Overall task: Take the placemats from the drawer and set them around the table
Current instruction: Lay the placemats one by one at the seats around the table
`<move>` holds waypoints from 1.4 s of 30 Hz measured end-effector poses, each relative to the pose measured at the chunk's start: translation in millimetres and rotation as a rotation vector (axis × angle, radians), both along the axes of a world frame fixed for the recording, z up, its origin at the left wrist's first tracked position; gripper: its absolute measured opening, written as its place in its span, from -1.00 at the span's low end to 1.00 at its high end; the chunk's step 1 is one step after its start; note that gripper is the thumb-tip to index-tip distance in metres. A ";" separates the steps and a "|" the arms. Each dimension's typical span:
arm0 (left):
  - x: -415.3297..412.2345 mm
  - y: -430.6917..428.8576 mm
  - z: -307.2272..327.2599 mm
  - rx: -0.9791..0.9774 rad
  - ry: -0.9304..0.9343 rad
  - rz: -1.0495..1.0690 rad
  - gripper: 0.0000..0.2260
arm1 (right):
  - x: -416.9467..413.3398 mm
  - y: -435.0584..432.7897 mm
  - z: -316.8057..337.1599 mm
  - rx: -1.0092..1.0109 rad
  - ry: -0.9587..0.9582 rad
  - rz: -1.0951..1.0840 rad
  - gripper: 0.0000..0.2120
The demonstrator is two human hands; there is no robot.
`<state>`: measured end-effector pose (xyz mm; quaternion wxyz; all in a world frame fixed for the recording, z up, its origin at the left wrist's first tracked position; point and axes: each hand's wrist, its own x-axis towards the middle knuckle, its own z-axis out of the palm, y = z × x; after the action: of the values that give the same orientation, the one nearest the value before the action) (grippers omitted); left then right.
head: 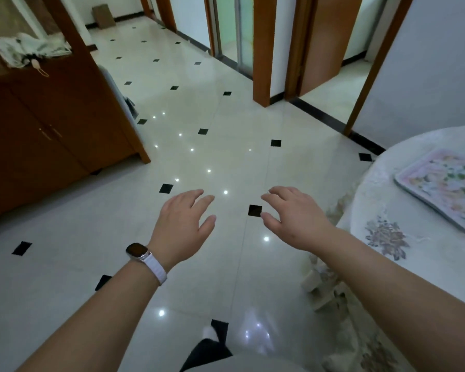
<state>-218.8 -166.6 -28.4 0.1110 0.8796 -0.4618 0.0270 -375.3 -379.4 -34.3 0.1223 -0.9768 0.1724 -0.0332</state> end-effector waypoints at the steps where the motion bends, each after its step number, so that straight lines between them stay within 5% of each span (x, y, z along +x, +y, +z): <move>1: 9.5 -12.7 -2.3 0.002 0.006 -0.021 -0.59 | 6.0 -9.3 -2.3 0.002 0.010 -0.025 -0.55; 20: 268.0 -281.1 -15.7 -0.007 0.067 -0.510 -0.50 | 167.3 -175.8 6.2 -0.027 0.059 -0.541 -0.54; 32: 252.9 -449.6 -29.0 0.018 0.097 -0.842 -0.59 | 138.6 -264.0 -19.0 0.031 0.070 -0.837 -0.54; 42: 229.3 -609.3 -41.5 0.115 0.041 -0.908 -0.61 | 127.3 -422.0 -60.3 0.167 0.063 -0.903 -0.53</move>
<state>10.5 -775.9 -69.9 0.0717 0.5932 -0.7990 -0.0676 -248.0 -801.3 -94.6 0.1684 -0.7913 0.5864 -0.0396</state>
